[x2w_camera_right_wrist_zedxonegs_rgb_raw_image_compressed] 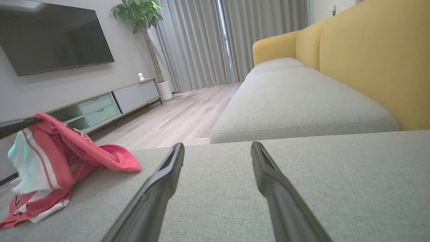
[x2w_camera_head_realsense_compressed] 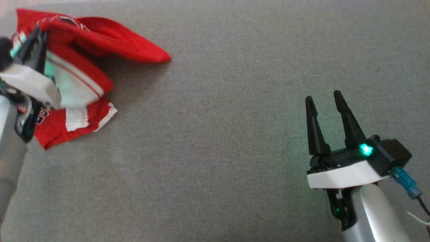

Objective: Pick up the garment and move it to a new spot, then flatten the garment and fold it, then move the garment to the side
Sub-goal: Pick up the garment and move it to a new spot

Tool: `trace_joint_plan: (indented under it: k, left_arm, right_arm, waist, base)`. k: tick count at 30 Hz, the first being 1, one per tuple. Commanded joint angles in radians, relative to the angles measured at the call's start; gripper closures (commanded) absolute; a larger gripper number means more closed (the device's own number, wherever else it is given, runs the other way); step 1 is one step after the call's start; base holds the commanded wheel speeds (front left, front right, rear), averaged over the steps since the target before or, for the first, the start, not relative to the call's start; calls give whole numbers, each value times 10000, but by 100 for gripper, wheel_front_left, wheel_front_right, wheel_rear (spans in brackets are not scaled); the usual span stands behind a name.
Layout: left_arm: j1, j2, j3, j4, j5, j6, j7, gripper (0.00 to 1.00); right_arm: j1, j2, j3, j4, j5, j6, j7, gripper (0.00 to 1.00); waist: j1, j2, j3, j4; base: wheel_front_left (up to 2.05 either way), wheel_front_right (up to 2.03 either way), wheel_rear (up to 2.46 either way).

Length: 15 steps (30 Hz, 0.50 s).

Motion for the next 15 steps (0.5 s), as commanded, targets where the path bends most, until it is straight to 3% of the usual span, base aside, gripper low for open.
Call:
trace_joint_plan:
  k: [1,8,15]
  left_arm:
    - [-718,708,334,-468,5,18,-488,100]
    - [-1161,941,-119,-1981,605,18,-1317,100]
    - [-1379,637,-821,-4330,915,46,-340,100]
  right_arm:
    - [-154,-47,318,-257,83,-7,-105,0]
    - [28,-47,416,-141,302,-7,-105,0]
    - [-82,-47,432,-273,669,-7,-105,0]
  waist:
    - [-1,0,-230,-21]
    - [-1,0,-867,-187]
    - [-1,0,-1049,-861]
  base:
    - [0,0,0]
    - [0,0,0]
    - [0,0,0]
